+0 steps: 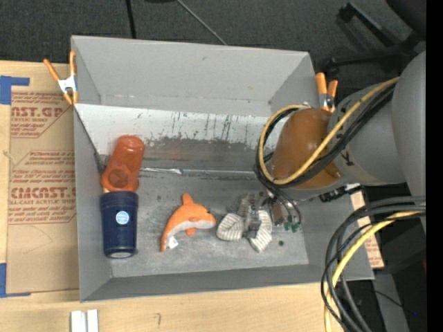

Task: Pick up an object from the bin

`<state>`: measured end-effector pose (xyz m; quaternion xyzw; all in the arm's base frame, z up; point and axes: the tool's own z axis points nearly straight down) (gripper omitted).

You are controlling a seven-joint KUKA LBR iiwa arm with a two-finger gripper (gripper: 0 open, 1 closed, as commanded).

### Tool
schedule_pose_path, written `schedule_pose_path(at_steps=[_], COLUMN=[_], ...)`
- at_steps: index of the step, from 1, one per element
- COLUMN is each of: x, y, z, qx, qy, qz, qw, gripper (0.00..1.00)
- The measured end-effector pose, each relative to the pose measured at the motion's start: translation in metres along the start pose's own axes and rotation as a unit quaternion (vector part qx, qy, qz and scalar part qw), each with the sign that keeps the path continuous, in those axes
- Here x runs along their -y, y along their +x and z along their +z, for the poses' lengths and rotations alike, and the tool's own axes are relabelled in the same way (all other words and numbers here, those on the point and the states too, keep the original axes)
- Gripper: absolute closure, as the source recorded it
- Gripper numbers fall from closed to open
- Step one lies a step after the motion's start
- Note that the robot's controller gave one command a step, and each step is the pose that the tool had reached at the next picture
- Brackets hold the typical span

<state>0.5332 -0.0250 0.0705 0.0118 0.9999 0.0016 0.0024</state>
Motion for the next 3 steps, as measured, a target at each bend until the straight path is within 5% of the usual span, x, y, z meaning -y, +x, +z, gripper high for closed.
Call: schedule_pose_path(at_steps=[3], x=[-0.001], y=[0.000], z=[-0.022], qx=[-0.0008], qy=[0.000], qz=[0.000], qw=[1.0000], gripper=[1.00])
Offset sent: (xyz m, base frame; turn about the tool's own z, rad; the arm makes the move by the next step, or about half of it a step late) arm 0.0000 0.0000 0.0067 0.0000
